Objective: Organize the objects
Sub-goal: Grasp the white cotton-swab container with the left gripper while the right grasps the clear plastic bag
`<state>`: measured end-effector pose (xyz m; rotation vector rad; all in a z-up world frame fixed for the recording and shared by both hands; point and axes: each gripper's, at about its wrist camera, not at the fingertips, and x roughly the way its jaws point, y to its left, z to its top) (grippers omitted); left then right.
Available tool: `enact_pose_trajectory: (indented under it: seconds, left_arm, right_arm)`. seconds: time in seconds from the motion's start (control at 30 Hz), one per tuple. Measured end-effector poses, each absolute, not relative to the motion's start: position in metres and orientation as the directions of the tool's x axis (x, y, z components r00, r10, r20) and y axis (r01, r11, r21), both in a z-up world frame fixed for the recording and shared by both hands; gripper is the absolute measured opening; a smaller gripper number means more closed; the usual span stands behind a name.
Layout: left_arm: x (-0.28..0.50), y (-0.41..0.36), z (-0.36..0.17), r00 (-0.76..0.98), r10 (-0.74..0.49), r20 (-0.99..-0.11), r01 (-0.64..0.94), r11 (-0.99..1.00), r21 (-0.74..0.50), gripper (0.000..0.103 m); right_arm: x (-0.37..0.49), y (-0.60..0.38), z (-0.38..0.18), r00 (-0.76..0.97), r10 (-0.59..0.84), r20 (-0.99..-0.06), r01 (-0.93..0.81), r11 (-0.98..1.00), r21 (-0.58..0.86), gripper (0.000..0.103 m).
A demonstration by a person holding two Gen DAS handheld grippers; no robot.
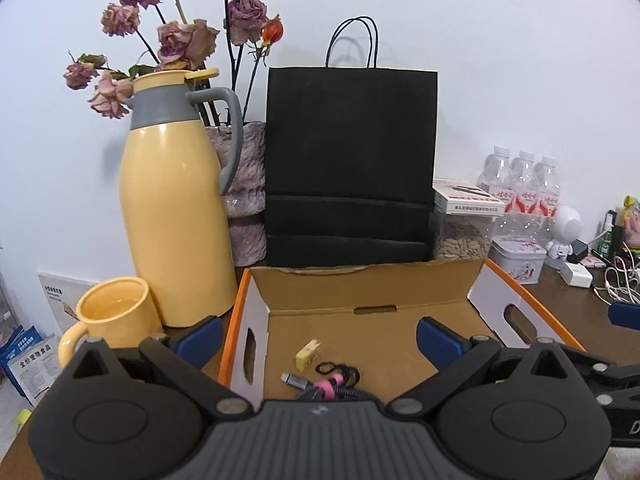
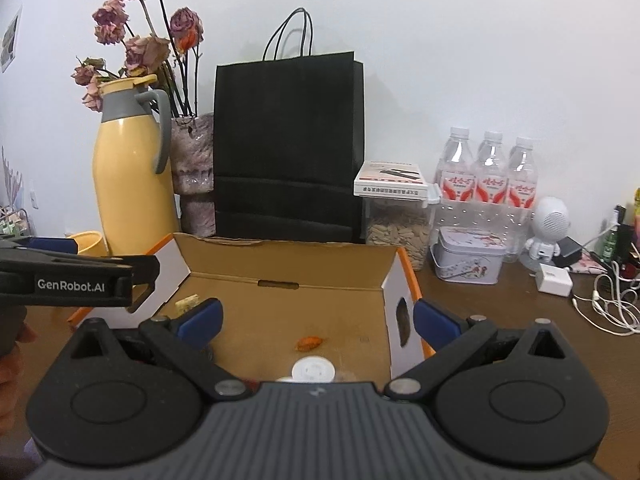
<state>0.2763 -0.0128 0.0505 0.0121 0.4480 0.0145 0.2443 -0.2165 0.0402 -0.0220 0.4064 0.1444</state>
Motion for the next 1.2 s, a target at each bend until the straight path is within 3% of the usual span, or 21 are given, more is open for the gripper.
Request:
enact_pose_trajectory:
  seconds: [0.57, 1.2]
  left_arm:
    - [0.193, -0.007, 0.043, 0.880, 0.015, -0.474, 0.016, 0.998, 0.061, 0.103]
    - [0.146, 0.020, 0.008, 0.808, 0.021, -0.588, 0.012, 0.999, 0.053, 0.103]
  right_arm:
    - [0.153, -0.225, 0.037, 0.902, 0.126, -0.413, -0.141, 0.990, -0.006, 0.103]
    - [0.105, -0.226, -0.001, 0.853, 0.135, -0.505, -0.157, 0.988, 0.000, 0.103]
